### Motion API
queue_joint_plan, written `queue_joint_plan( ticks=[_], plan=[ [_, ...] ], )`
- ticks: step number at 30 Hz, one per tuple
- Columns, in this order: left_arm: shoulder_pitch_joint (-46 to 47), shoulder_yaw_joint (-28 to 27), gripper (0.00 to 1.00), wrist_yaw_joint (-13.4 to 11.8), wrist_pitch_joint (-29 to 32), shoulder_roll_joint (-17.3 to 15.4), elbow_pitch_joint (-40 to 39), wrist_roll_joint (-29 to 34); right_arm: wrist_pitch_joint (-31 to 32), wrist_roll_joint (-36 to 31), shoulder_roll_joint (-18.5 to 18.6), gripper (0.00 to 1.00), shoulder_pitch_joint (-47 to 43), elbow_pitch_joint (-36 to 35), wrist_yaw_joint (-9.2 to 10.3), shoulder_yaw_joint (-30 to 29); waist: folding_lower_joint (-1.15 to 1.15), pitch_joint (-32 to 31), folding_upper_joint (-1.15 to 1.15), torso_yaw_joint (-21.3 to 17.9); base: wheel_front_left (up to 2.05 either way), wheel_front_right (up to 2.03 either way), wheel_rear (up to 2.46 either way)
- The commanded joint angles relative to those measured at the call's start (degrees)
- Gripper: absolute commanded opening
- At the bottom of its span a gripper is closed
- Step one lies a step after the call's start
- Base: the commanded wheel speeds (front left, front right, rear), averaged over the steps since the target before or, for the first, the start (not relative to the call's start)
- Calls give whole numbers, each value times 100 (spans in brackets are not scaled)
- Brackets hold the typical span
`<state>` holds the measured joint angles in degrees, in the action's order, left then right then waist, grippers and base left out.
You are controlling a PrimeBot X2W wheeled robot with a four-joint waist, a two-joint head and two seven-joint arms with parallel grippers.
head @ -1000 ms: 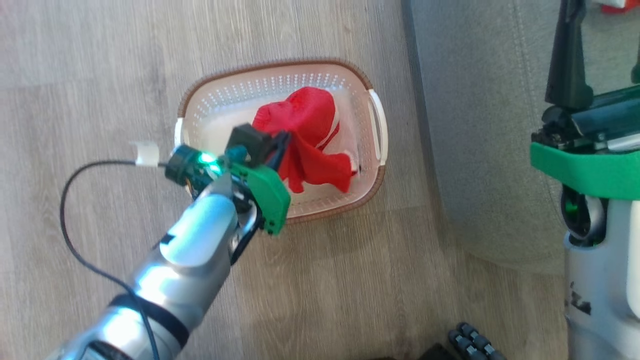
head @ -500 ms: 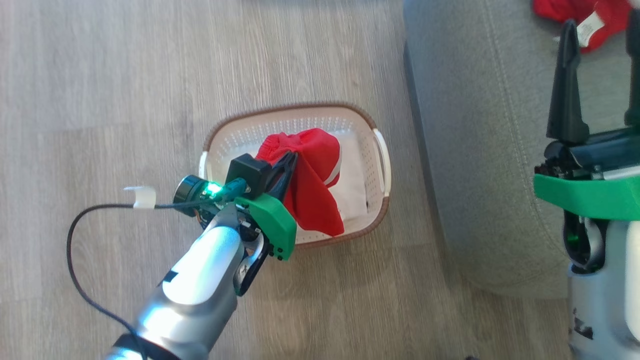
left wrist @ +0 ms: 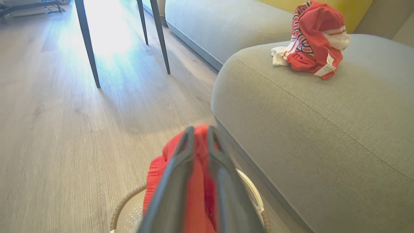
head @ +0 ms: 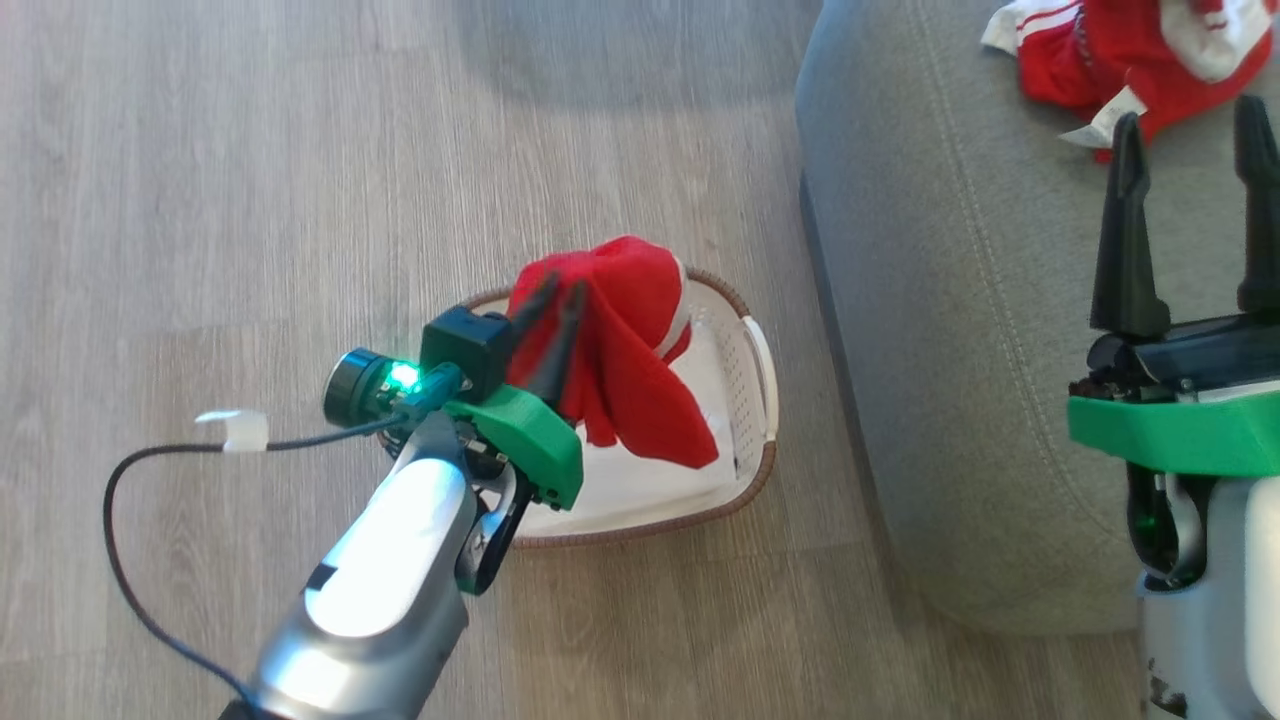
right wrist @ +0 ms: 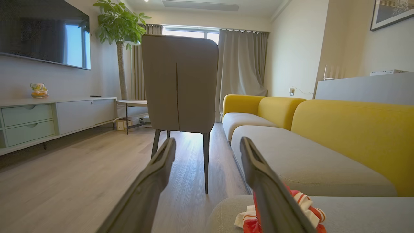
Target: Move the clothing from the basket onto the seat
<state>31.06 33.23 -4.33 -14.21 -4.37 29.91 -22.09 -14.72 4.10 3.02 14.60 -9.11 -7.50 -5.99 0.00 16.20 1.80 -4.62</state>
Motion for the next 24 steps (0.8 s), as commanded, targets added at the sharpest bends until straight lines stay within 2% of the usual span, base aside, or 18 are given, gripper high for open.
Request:
queue_joint_plan(
  ticks=[1, 12, 24],
  plan=[
    [-4, -261, 100, -79, -79, -119, -304, 65, -28, 11, -14, 100, -20, -168, 1, 71, 0, -123, 0, -7, 0, 0, 0],
    [-472, -652, 100, -147, -79, -81, -759, 155, -28, -49, -14, 100, -263, -122, 1, 4, 0, -500, 0, 85, 0, 0, 0],
    [-1176, -1477, 100, -256, -79, -139, -1359, 299, 7, -25, -14, 100, -677, 114, 1, -15, 0, -929, 0, 290, 0, 0, 0]
  ],
)
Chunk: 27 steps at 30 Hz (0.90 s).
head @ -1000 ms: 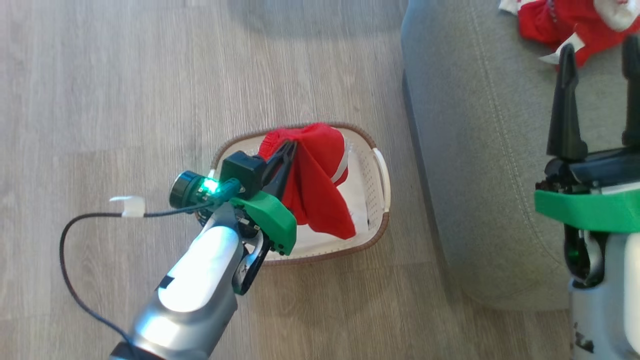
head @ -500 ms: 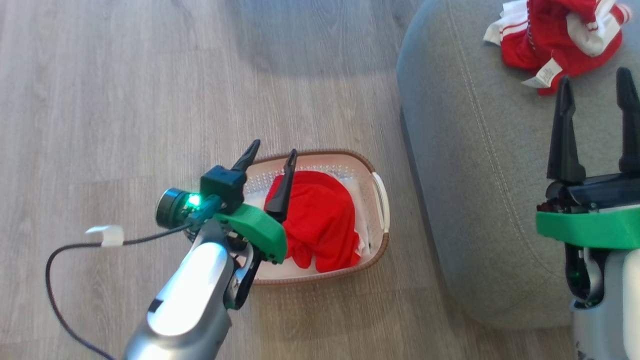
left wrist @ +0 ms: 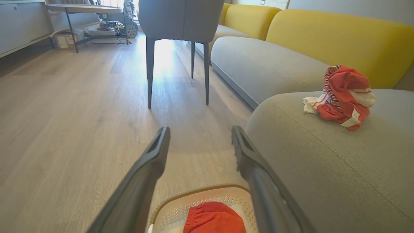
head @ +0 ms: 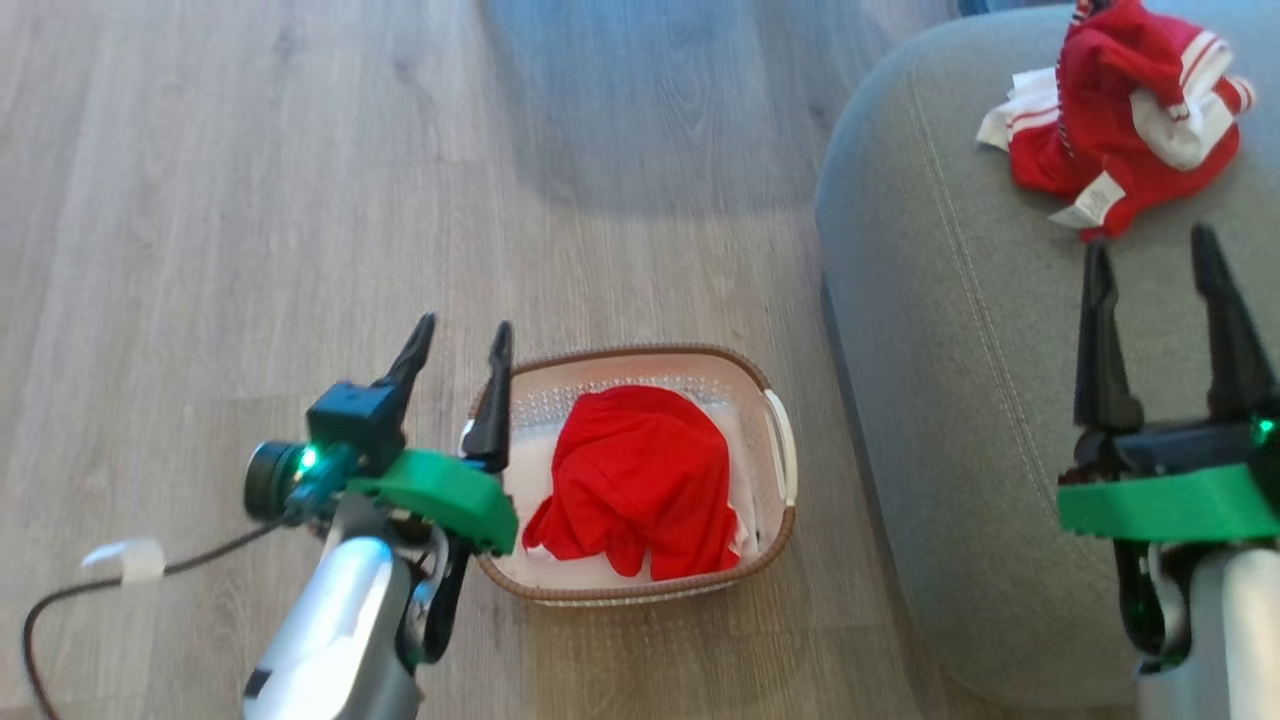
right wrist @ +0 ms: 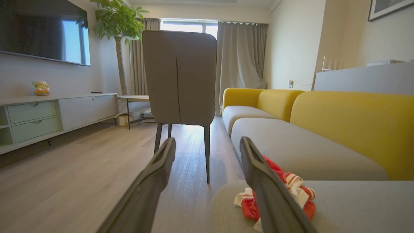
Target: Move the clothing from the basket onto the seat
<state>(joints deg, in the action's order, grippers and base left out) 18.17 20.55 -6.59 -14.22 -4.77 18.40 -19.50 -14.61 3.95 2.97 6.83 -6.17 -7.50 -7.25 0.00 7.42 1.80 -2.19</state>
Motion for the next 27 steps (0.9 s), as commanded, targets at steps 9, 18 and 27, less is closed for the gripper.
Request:
queue_joint_plan(
  ticks=[9, 18, 27],
  plan=[
    [-565, -743, 100, -75, -78, -80, -676, 214, 43, 73, -9, 100, -202, 178, 1, 155, 0, -279, 0, 236, 0, 0, 0],
    [-1123, -1180, 100, -70, -78, -51, -971, 326, 31, 209, -9, 100, -421, 673, 1, 299, 0, -444, 0, 323, 0, 0, 0],
    [-1349, -1360, 100, -3, -78, 11, -993, 471, 8, 305, -9, 100, -421, 1208, 1, 449, 0, -551, 0, 321, 0, 0, 0]
  ],
)
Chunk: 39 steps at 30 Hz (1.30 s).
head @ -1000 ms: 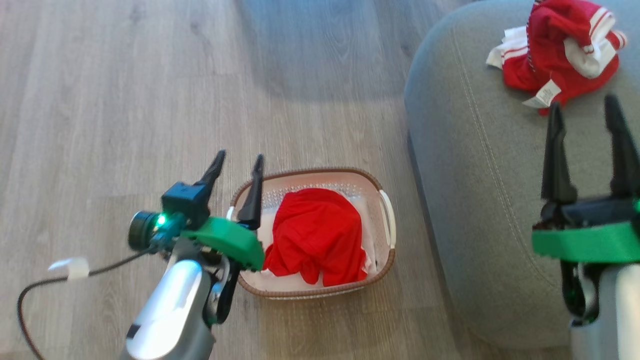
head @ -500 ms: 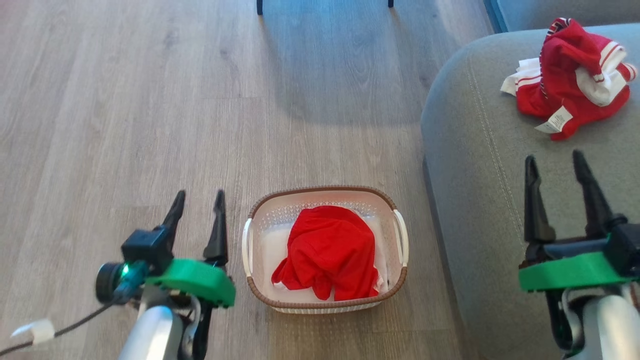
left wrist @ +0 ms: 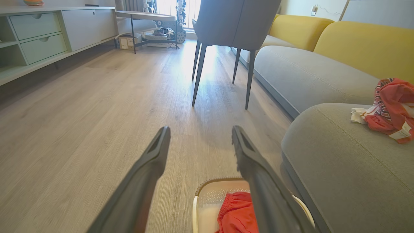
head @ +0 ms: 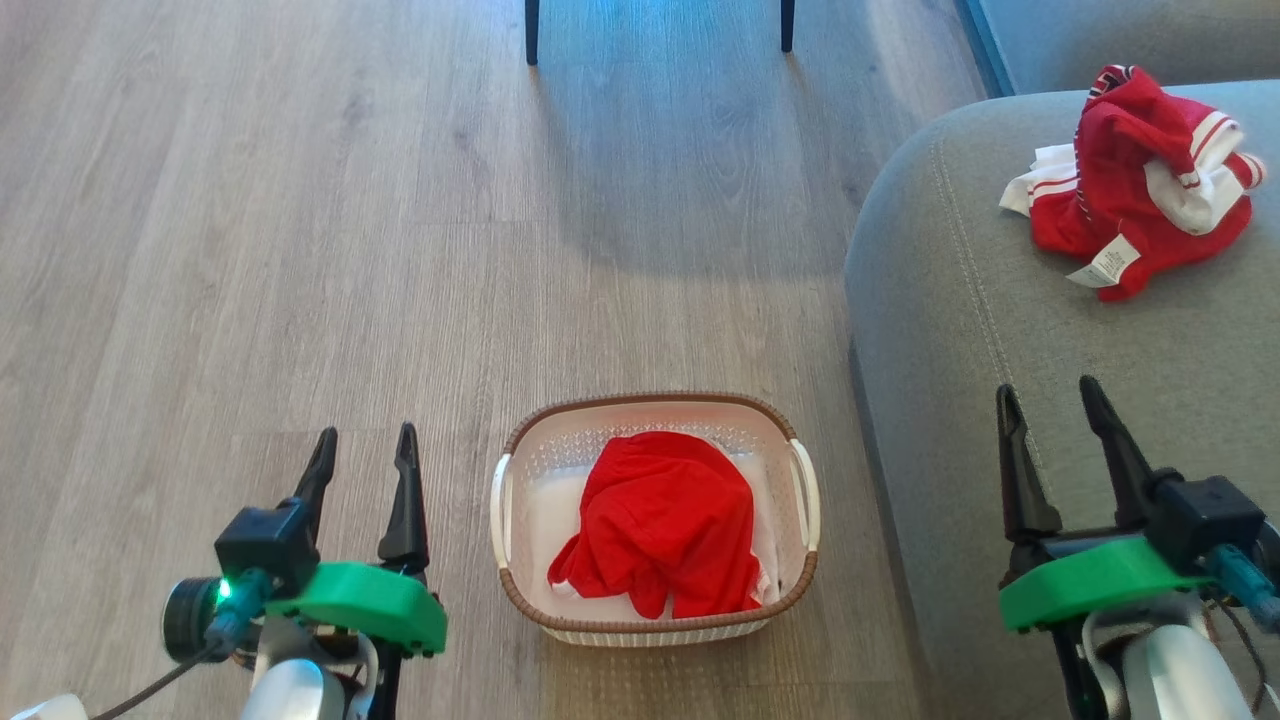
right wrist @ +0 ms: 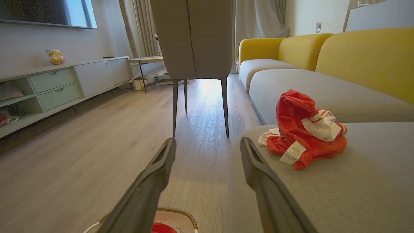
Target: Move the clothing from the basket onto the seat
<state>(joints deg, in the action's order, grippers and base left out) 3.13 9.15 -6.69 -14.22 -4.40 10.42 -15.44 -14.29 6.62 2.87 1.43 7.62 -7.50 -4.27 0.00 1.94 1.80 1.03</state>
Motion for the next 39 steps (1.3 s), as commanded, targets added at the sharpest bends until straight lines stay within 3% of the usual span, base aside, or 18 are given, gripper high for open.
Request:
queue_joint_plan(
  ticks=[1, 28, 39],
  plan=[
    [154, -220, 100, 7, -78, -26, -195, 65, -23, 38, 0, 100, 118, -171, 1, 151, 0, -3, 0, -1, 0, 0, 0],
    [113, -482, 100, 121, -78, 120, -189, 216, -68, 33, 0, 100, 295, -24, 1, 148, 0, 163, 0, -20, 0, 0, 0],
    [670, -225, 100, 301, -78, 131, 240, 368, -70, -79, 0, 100, 763, -411, 1, -41, 0, 1126, 0, -99, 0, 0, 0]
  ],
)
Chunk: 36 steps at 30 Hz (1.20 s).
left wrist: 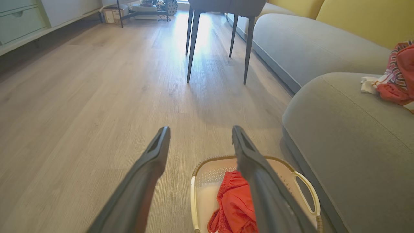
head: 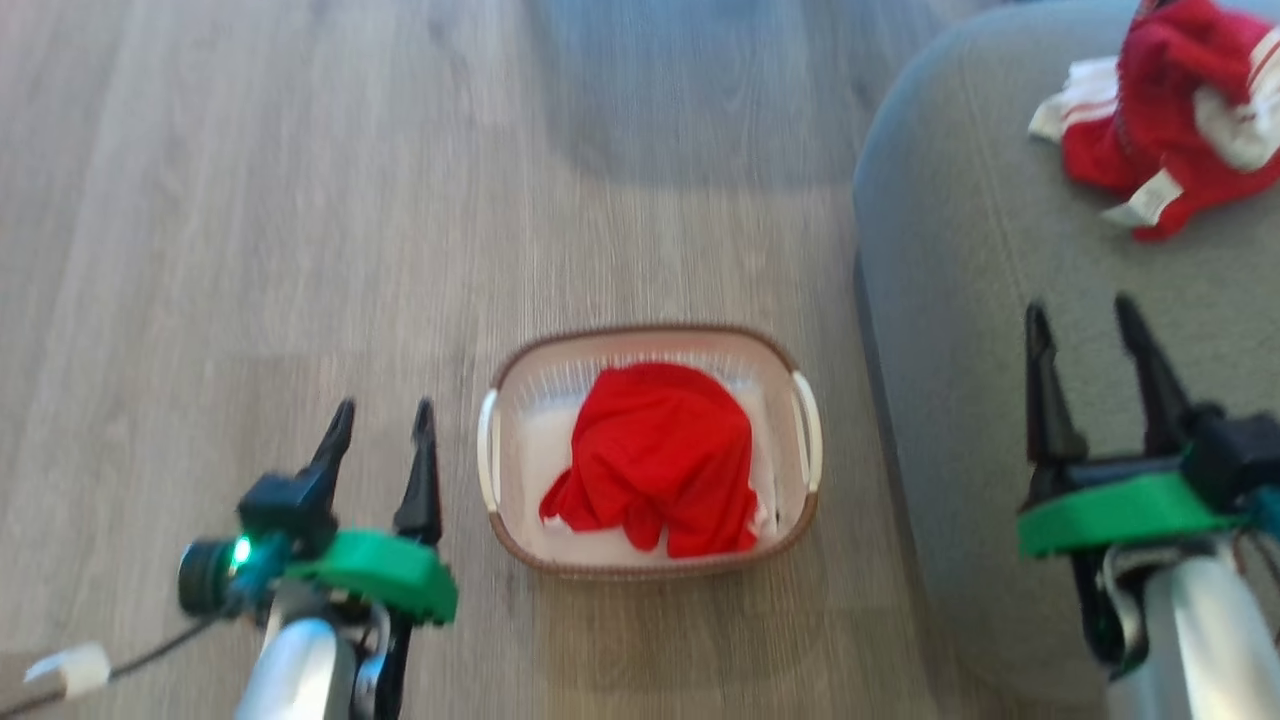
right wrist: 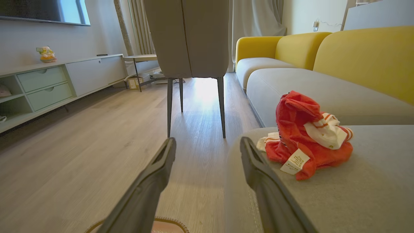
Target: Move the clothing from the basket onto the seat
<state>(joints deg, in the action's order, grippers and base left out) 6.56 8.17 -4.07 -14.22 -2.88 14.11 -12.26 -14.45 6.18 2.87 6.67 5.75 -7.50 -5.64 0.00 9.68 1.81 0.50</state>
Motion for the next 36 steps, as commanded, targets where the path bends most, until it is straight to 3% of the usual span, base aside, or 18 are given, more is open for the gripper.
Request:
queue_joint_plan(
  ticks=[1, 7, 21, 36],
  plan=[
    [445, -69, 100, 81, -78, -19, -25, 70, -54, -47, 0, 100, 323, -281, 1, 87, 0, 503, 0, -67, 0, 0, 0],
    [1168, 273, 100, 246, -78, -10, 693, 142, -54, -81, 0, 100, 825, -567, 1, 92, 0, 1304, 0, -190, 0, 0, 0],
    [3392, 1255, 100, 443, -78, -1, 3242, 114, -54, 32, 0, 100, 2271, -899, 1, 387, 0, 3340, 0, -578, 0, 0, 0],
    [4560, 1987, 100, 502, -78, 0, 5014, 64, -54, 127, 0, 100, 2725, -1228, 1, 829, 0, 4059, 0, -941, 0, 0, 0]
  ],
)
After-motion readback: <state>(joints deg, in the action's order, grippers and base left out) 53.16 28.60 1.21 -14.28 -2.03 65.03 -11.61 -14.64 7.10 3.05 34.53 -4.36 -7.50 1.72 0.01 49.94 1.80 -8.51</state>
